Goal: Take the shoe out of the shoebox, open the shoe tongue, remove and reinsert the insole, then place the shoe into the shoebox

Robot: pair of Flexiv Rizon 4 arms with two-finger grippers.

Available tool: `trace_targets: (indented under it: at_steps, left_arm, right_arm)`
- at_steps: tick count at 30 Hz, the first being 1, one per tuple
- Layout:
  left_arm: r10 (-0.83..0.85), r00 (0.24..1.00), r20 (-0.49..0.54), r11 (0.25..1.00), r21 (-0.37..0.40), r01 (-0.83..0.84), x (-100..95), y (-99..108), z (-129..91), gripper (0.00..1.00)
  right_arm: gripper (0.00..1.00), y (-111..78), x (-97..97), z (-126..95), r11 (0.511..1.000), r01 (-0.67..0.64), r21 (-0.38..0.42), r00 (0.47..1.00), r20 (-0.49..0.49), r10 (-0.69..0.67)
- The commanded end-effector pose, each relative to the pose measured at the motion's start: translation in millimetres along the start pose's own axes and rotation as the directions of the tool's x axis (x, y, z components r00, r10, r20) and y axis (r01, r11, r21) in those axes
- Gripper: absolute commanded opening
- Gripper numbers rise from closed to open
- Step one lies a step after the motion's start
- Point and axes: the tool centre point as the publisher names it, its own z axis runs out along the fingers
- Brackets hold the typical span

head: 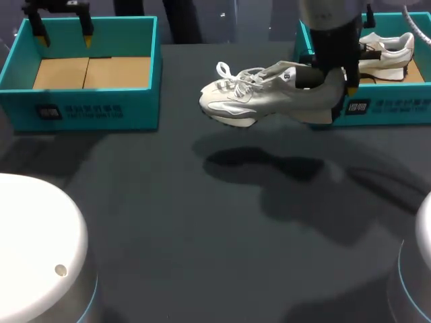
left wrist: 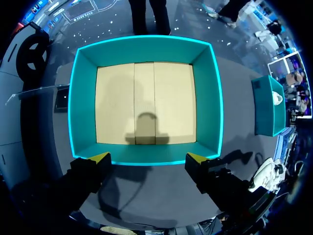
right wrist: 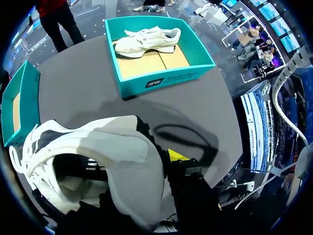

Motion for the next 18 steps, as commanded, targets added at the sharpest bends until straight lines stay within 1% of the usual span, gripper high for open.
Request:
trace_targets:
  at_steps: [1, 4, 8, 12, 14, 15, 18]
  left_arm:
    - [0.0, 1.0, 0.0, 1.0, -0.001, 0.0, 0.0, 0, 0, 1.0]
    - [0.0, 1.0, 0.0, 1.0, -0.001, 0.0, 0.0, 0, 0, 1.0]
    - [0.0, 1.0, 0.0, 1.0, -0.001, 0.0, 0.0, 0, 0, 1.0]
    - [0.0, 1.0, 0.0, 1.0, -0.001, 0.0, 0.0, 0, 0, 1.0]
    - [0.0, 1.0, 0.0, 1.0, -0.001, 0.0, 0.0, 0, 0, 1.0]
    - [0.0, 1.0, 0.0, 1.0, -0.001, 0.0, 0.0, 0, 0, 1.0]
    - [0.0, 1.0, 0.0, 1.0, -0.001, 0.0, 0.0, 0, 0, 1.0]
  right_arm:
    - [0.0, -4.3, 0.4, 0, 1.0, 0.014, -0.01, 1.0, -0.001, -0.014]
    - [0.0, -21.3, -0.3, 3, 1.0, 0.016, -0.008, 1.0, 0.01, -0.015]
    - [0.0, -48.4, -0.5, 6, 0.999, 0.015, -0.031, 1.0, 0.006, -0.015]
    - [0.0, -71.3, 8.6, 13, 0.999, 0.028, -0.036, 1.0, 0.014, -0.027]
    - [0.0, -84.1, 14.2, 16, 0.999, 0.024, -0.034, 0.999, 0.034, -0.023]
    - [0.0, -90.2, 15.8, 16, 0.999, 0.028, -0.043, 0.999, 0.025, -0.027]
    - [0.0, -105.8, 17.7, 18, 0.999, 0.028, -0.043, 0.998, 0.049, -0.026]
